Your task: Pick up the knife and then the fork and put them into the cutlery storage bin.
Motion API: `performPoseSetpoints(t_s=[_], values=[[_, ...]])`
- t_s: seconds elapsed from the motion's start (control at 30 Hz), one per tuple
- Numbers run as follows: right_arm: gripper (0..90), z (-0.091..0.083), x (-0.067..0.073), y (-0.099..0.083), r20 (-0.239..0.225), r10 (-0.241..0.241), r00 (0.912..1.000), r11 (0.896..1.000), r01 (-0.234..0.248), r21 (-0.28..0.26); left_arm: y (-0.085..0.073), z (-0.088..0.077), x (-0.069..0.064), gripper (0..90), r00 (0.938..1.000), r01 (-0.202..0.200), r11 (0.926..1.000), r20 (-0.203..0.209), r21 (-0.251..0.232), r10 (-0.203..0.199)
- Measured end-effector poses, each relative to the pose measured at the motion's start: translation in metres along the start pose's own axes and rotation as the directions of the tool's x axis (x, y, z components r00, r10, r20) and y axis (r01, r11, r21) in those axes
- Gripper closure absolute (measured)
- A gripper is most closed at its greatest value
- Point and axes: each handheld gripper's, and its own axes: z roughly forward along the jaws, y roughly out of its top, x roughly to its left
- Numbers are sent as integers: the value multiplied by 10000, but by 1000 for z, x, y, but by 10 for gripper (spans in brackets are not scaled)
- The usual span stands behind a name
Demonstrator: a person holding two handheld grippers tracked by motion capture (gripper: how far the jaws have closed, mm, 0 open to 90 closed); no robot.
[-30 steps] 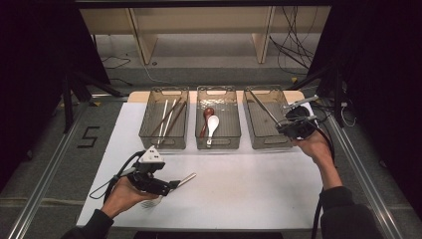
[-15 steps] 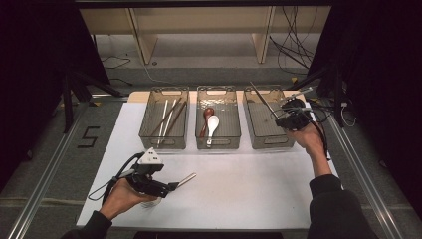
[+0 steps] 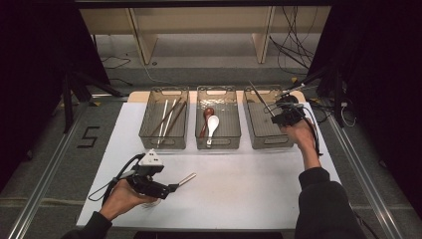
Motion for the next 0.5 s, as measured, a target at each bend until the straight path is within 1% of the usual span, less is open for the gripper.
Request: performPoseSetpoints(t_s=[0.13, 0.4, 0.43, 0.47, 0.5], values=[[842, 3, 0, 1, 69, 151, 9999, 9999, -151, 58, 0, 0, 0, 164, 10000, -48, 10000, 17, 44, 48], [836, 9, 0, 1, 244, 251, 9994, 9993, -258, 278, -1, 2, -1, 164, 10000, 33, 10000, 52, 86, -34], [830, 11, 1, 1, 270, 356, 9990, 9991, -362, 228, 0, 3, -1, 164, 10000, -21, 9999, 78, 146, 20], [824, 12, 0, 1, 162, 474, 9987, 9986, -477, 218, -1, 3, -1, 164, 10000, -28, 9999, 69, 163, 26], [785, 13, 0, 1, 113, 511, 9986, 9985, -514, 193, -1, 4, -1, 162, 10000, -42, 9998, 48, 195, 41]])
